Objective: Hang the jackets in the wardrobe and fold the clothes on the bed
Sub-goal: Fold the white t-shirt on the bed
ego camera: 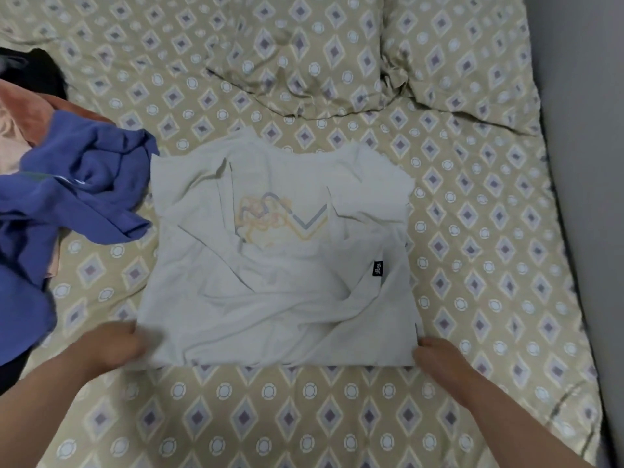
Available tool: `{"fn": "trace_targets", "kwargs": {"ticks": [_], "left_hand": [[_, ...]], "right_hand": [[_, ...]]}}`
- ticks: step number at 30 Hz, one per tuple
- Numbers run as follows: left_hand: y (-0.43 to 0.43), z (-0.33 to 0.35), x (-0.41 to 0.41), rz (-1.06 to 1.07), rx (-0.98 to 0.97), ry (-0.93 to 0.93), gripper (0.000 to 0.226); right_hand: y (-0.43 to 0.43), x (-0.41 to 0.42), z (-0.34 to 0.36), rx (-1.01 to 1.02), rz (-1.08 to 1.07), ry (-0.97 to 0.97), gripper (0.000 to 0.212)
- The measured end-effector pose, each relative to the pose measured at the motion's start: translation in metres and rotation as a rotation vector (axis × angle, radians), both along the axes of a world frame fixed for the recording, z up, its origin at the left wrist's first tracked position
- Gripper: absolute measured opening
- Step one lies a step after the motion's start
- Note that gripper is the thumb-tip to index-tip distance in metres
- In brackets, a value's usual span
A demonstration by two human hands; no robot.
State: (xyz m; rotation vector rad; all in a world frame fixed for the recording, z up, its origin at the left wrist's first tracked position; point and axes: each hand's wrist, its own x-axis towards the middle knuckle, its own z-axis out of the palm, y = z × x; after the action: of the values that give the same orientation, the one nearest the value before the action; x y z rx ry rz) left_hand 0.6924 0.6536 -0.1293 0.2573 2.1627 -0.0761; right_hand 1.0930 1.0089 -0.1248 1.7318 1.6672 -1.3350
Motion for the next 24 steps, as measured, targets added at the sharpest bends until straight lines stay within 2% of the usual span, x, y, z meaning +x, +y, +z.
{"fn": "trace_targets", "kwargs": {"ticks": [1, 4, 5, 8, 9, 10, 12, 13, 15, 17, 19, 22, 24], "left_hand": [[0.014, 0.007, -0.003, 0.037, 0.099, 0.056, 0.028], [0.050, 0.011, -0.008, 0.186, 0.380, 0.198, 0.049], [0.060, 0.011, -0.008, 0.228, 0.425, 0.210, 0.049], [0.080, 0.007, -0.012, 0.389, 0.527, 0.303, 0.027], [0.085, 0.005, -0.015, 0.344, 0.562, 0.391, 0.029], [0.088, 0.003, -0.019, 0.199, 0.593, 0.488, 0.033], [0.092, -0.003, -0.027, -0.261, 0.616, 0.582, 0.047], [0.093, -0.007, -0.029, -0.447, 0.641, 0.554, 0.053], [0.097, -0.012, -0.035, -0.608, 0.608, 0.475, 0.047], [0.097, -0.016, -0.043, -0.620, 0.536, 0.450, 0.037], [0.095, -0.017, -0.053, -0.563, 0.471, 0.451, 0.024], [0.093, -0.021, -0.064, -0.521, 0.385, 0.416, 0.030], [0.096, -0.019, -0.068, -0.517, 0.429, 0.391, 0.021]], "right_hand": [[0.002, -0.012, 0.002, 0.088, 0.022, 0.028, 0.021], [0.010, -0.047, 0.002, 0.368, -0.022, 0.144, 0.031], [0.014, -0.060, 0.002, 0.421, -0.033, 0.156, 0.028], [0.026, -0.095, -0.002, 0.516, -0.039, 0.175, 0.019], [0.031, -0.103, -0.003, 0.585, 0.010, 0.183, 0.017], [0.036, -0.111, -0.004, 0.690, 0.126, 0.191, 0.024], [0.049, -0.121, -0.012, 0.820, 0.502, 0.213, 0.036], [0.055, -0.125, -0.015, 0.770, 0.657, 0.230, 0.036], [0.068, -0.130, -0.020, 0.596, 0.845, 0.179, 0.035], [0.080, -0.129, -0.024, 0.567, 0.924, 0.082, 0.035], [0.090, -0.126, -0.023, 0.567, 0.908, 0.041, 0.030], [0.101, -0.124, -0.018, 0.507, 0.966, 0.016, 0.029], [0.109, -0.127, -0.014, 0.436, 0.966, 0.009, 0.033]]}}
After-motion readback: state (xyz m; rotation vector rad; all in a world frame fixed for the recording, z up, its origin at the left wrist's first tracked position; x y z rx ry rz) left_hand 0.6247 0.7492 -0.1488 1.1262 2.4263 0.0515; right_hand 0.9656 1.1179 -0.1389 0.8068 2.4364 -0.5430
